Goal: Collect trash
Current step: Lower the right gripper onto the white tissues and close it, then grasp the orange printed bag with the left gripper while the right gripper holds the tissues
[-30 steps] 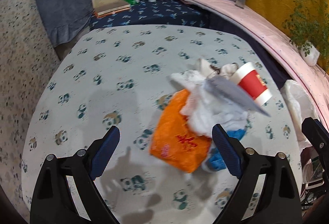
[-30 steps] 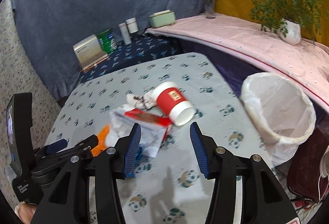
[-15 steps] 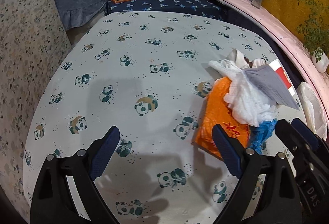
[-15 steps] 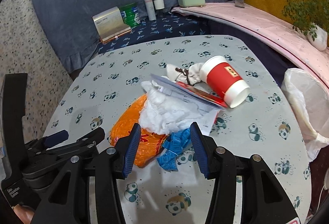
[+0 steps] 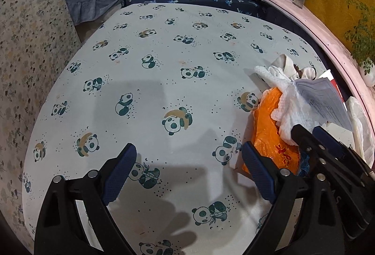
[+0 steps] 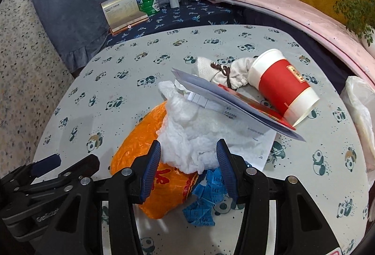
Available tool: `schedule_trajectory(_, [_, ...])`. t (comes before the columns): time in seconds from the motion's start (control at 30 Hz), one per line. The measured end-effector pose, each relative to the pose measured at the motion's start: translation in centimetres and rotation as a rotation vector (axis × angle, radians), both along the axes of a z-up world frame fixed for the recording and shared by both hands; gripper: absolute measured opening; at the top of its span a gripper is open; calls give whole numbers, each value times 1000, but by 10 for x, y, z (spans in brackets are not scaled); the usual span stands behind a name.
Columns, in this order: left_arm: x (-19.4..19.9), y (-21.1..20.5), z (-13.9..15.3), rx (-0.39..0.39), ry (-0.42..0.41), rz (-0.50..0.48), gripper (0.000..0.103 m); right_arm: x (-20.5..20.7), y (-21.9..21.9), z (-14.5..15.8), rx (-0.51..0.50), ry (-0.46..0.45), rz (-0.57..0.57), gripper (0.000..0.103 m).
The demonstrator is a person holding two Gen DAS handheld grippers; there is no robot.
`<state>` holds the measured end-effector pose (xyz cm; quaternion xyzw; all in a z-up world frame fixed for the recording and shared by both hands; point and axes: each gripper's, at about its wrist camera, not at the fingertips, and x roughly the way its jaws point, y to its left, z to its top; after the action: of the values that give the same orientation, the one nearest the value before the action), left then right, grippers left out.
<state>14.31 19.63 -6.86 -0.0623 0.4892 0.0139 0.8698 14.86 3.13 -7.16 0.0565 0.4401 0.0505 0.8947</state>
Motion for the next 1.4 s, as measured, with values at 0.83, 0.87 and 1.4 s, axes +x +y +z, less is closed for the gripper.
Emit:
schedule_trajectory(0.83, [-16, -62, 25, -75, -26, -135, 92, -60, -63, 61, 56, -162, -61, 6])
schedule_trajectory(0.87, [-17, -64, 27, -78, -28, -138, 92, -63, -66, 65, 60, -173, -69, 6])
schedule_trajectory(1.4, [-32, -102, 17, -22, -8, -184, 94, -94, -109, 88, 79, -243, -157, 5])
